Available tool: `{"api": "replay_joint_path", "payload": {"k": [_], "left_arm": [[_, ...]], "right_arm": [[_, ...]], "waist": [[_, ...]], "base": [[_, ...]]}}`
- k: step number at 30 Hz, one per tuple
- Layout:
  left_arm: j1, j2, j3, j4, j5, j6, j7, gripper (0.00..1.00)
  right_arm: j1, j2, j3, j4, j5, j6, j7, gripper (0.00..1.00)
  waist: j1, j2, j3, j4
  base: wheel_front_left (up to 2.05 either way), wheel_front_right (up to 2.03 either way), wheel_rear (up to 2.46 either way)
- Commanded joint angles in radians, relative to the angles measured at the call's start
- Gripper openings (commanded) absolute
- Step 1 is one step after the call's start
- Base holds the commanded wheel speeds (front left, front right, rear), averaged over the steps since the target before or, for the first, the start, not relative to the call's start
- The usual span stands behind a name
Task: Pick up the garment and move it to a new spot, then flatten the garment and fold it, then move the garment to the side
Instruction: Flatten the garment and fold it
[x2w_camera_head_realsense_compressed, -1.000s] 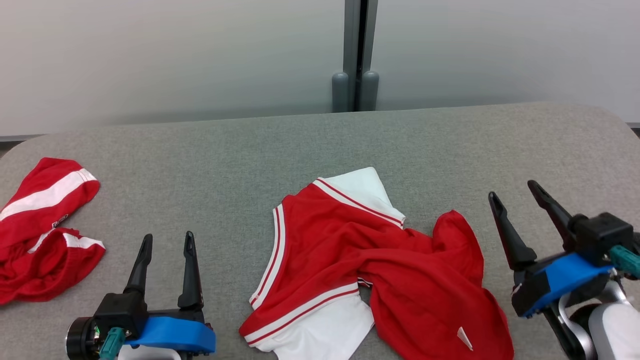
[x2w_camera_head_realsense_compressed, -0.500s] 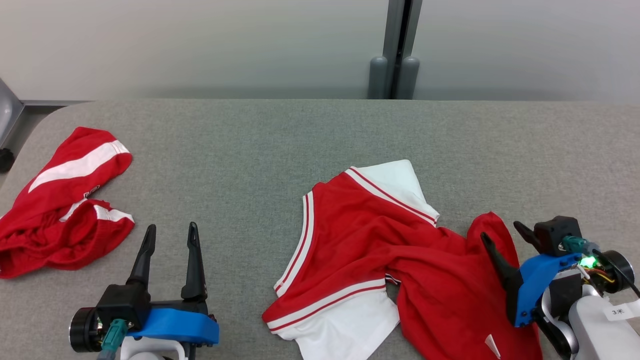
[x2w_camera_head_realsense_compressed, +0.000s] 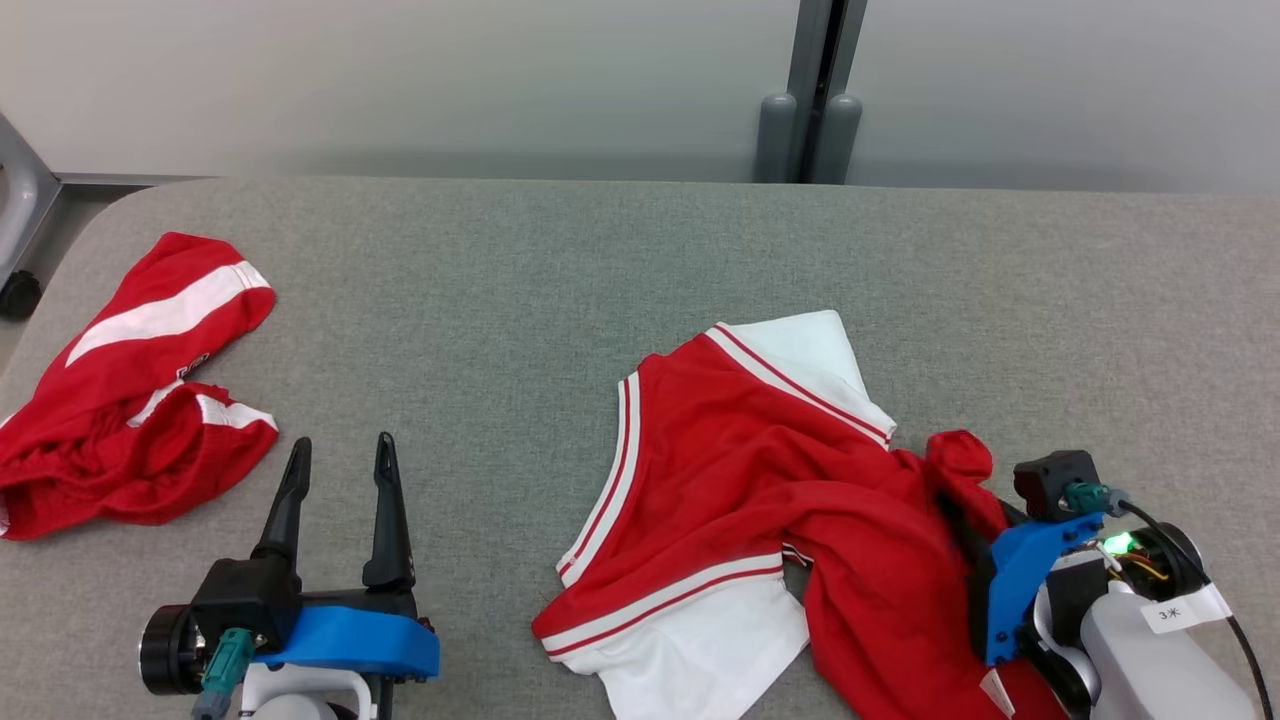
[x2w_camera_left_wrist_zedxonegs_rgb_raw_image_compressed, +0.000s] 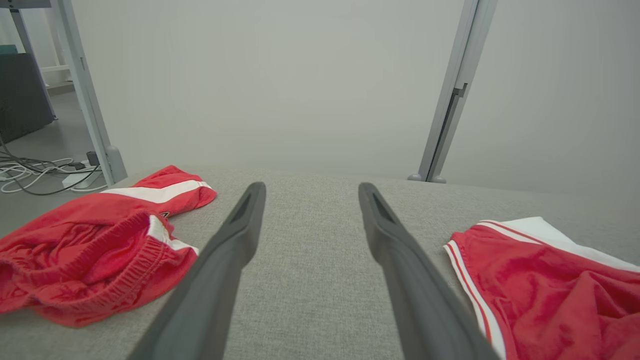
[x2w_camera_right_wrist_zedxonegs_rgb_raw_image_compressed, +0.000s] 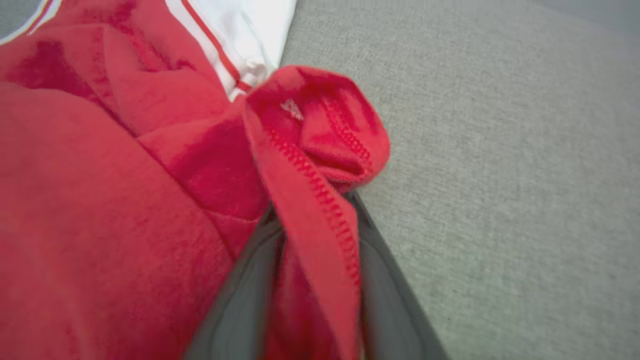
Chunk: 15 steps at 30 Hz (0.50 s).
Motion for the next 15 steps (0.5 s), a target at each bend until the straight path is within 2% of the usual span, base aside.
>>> {"api": "replay_joint_path", "payload": {"k": [1, 9, 15], "left_arm": [[-0.009, -0.001, -0.002, 0.002, 0.000, 0.005, -0.005, 1.00], [0.014, -0.002, 0.005, 0.007, -0.005, 0.006, -0.005, 1.00], [0.038, -0.002, 0.012, -0.001, -0.009, 0.014, -0.005, 1.00]], "right_arm": [[-0.036, -0.001, 0.012, 0.024, 0.015, 0.000, -0.027, 0.00], [-0.127, -0.027, 0.014, 0.002, 0.059, 0.000, -0.174, 0.00], [-0.121, -0.053, -0.011, -0.127, 0.083, 0.000, -0.230, 0.00]], "waist": [[-0.0001, 0.0000, -0.004, -0.006], [-0.0001, 0.0000, -0.044, -0.036], [-0.0001, 0.0000, -0.070, -0.059]], "base": [[0.00, 0.00, 0.00], [0.00, 0.00, 0.00], [0.00, 0.00, 0.00]]}}
